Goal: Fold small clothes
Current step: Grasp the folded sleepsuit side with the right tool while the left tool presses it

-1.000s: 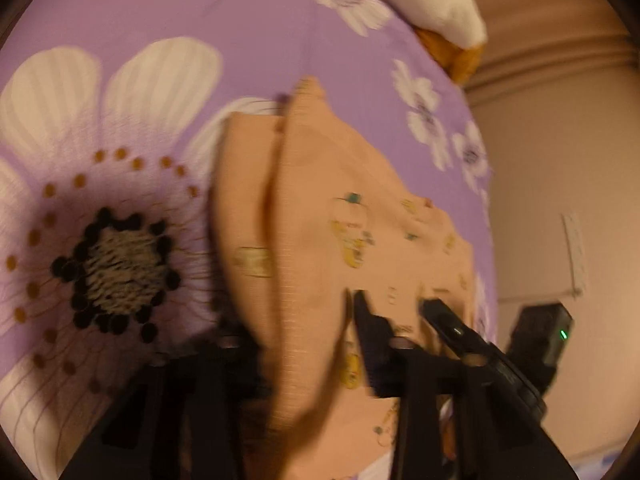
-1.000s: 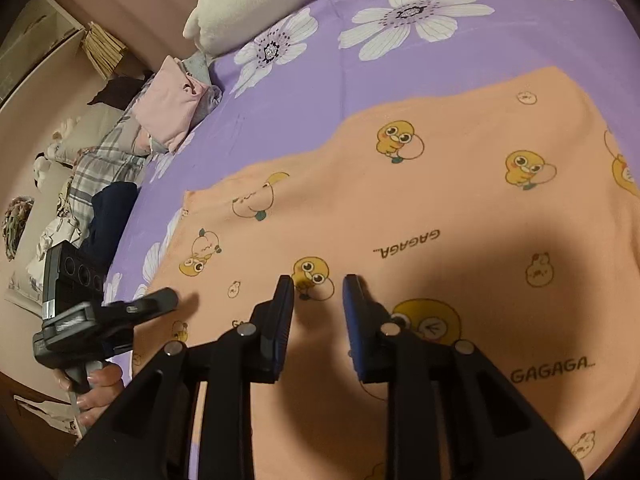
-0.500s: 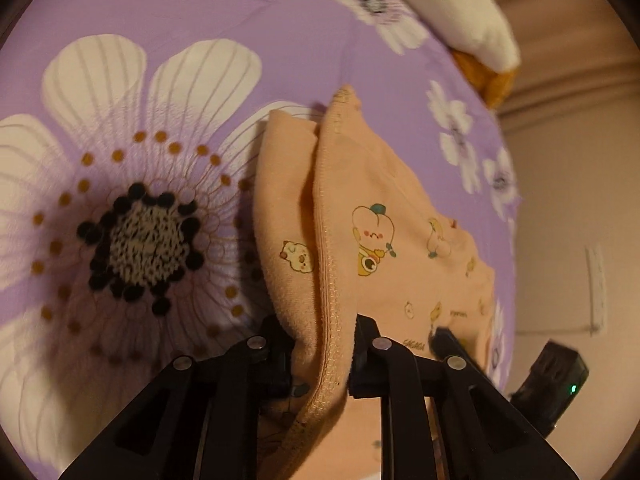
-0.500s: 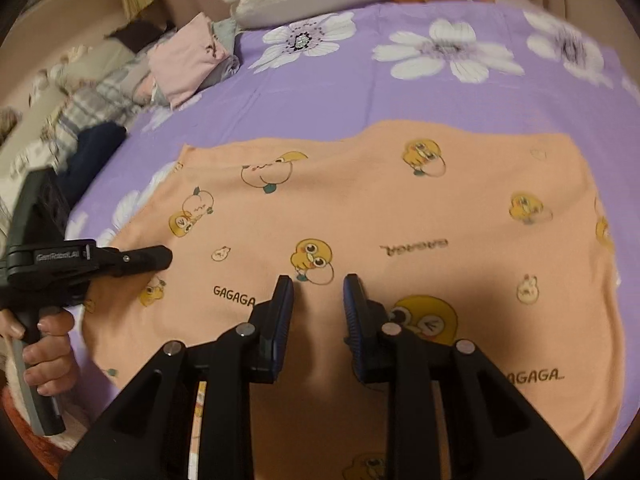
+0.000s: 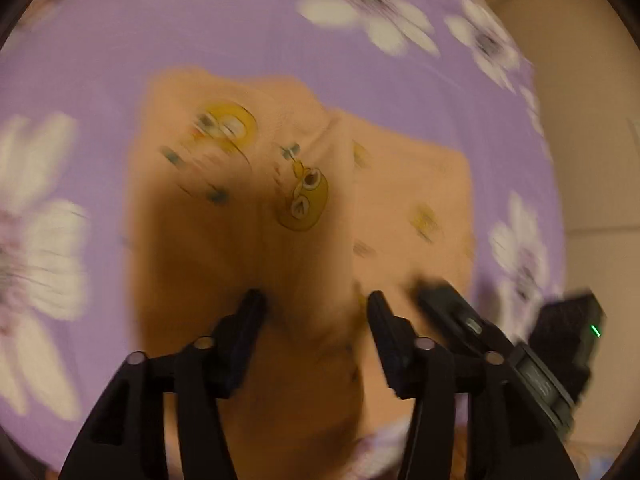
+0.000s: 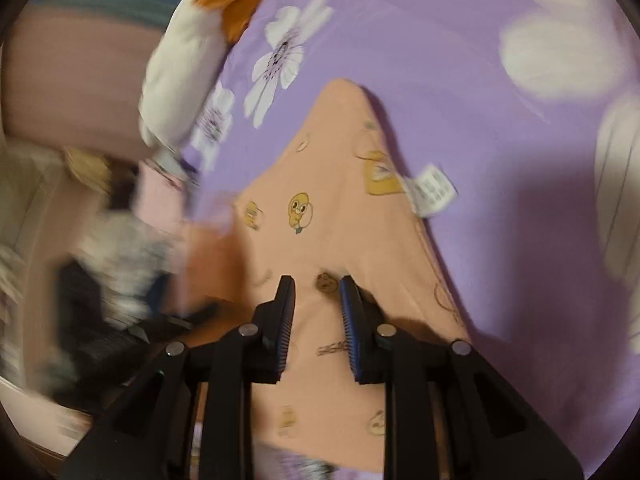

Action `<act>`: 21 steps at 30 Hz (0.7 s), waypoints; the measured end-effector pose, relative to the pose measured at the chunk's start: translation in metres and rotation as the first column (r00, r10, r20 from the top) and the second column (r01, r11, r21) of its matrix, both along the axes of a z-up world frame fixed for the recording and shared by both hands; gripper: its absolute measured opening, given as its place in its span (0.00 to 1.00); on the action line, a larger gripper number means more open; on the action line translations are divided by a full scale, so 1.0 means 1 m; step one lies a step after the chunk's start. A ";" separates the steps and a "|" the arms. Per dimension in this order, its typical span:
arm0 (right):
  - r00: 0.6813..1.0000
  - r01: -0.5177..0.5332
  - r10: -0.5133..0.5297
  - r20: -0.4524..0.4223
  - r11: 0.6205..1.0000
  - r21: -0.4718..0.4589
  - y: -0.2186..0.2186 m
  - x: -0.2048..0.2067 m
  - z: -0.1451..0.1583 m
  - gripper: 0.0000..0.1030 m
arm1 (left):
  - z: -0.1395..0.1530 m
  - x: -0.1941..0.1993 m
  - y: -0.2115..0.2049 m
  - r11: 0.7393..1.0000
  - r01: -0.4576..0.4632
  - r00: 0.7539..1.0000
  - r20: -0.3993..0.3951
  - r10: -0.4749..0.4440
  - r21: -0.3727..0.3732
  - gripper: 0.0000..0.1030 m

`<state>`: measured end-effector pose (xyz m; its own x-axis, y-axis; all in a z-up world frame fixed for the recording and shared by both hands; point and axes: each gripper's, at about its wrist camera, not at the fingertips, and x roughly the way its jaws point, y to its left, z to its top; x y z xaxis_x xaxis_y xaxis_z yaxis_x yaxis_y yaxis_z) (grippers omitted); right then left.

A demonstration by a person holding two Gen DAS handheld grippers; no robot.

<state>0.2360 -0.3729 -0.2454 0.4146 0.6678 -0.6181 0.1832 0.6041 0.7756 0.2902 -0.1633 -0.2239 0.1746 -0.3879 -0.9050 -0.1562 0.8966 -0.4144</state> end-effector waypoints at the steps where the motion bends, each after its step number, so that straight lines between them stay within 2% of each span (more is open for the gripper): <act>1: 1.000 -0.002 0.002 -0.005 1.000 0.020 -0.002 0.000 -0.002 0.23 | 0.005 -0.003 -0.003 1.000 -0.002 1.000 0.025 0.002 -0.001 0.53; 2: 1.000 -0.021 0.021 -0.002 1.000 0.003 0.000 0.000 -0.002 0.23 | 0.014 -0.006 -0.004 1.000 0.004 0.999 0.052 -0.003 -0.013 0.53; 3: 0.999 -0.037 0.037 0.003 0.999 -0.013 0.002 -0.001 0.000 0.23 | 0.024 -0.010 -0.004 0.998 0.031 0.997 0.065 -0.027 -0.058 0.53; 5: 0.998 -0.058 0.058 0.014 0.998 -0.035 0.006 -0.002 0.004 0.25 | 0.044 -0.018 0.006 0.978 0.084 0.994 0.091 -0.067 -0.190 0.53; 7: 0.998 -0.062 0.062 0.013 0.998 -0.019 0.008 -0.006 0.004 0.27 | 0.059 -0.029 0.020 0.969 0.091 0.988 0.143 -0.059 -0.231 0.58; 8: 0.998 -0.060 0.060 0.012 0.998 -0.004 0.007 -0.007 0.003 0.32 | 0.067 -0.038 0.030 0.978 0.071 0.983 0.182 -0.035 -0.197 0.68; 9: 0.998 -0.059 0.058 0.016 0.998 0.018 0.007 -0.005 0.002 0.35 | 0.069 -0.046 0.040 0.989 0.043 0.978 0.210 -0.012 -0.141 0.72; 10: 0.998 -0.062 0.061 0.025 0.997 0.041 0.007 -0.002 0.004 0.44 | 0.069 -0.052 0.047 0.997 0.008 0.971 0.240 0.010 -0.072 0.72; 11: 0.997 -0.074 0.071 0.036 0.995 0.066 0.009 -0.002 0.006 0.53 | 0.063 -0.062 0.058 0.999 -0.037 0.959 0.283 0.026 0.035 0.72; 13: 0.993 -0.108 0.103 0.064 0.991 0.081 0.018 0.005 0.012 0.68 | 0.045 -0.073 0.066 0.990 -0.050 0.952 0.307 0.006 0.136 0.72; 14: 0.988 -0.137 0.130 0.083 0.987 0.085 0.023 0.007 0.016 0.70 | 0.031 -0.078 0.070 0.987 -0.054 0.953 0.303 0.007 0.149 0.72; 16: 0.975 -0.204 0.193 0.109 0.975 0.094 0.040 0.015 0.020 0.70 | 0.001 -0.091 0.083 0.996 -0.069 0.951 0.306 0.047 0.061 0.72; 17: 0.969 -0.230 0.218 0.117 0.968 0.101 0.047 0.016 0.021 0.70 | -0.013 -0.099 0.092 0.997 -0.077 0.948 0.309 0.081 -0.026 0.72; 18: 0.959 -0.266 0.251 0.130 0.957 0.115 0.058 0.016 0.022 0.70 | -0.029 -0.102 0.097 0.991 -0.094 0.954 0.276 0.118 -0.098 0.72; 20: 0.943 -0.319 0.305 0.131 0.943 0.097 0.075 0.017 0.020 0.69 | -0.031 -0.101 0.103 0.987 -0.071 0.950 0.291 0.110 -0.141 0.72; 21: 0.937 -0.336 0.330 0.114 0.941 0.041 0.083 0.018 0.019 0.68 | -0.029 -0.096 0.110 0.978 -0.091 0.947 0.286 0.144 -0.190 0.72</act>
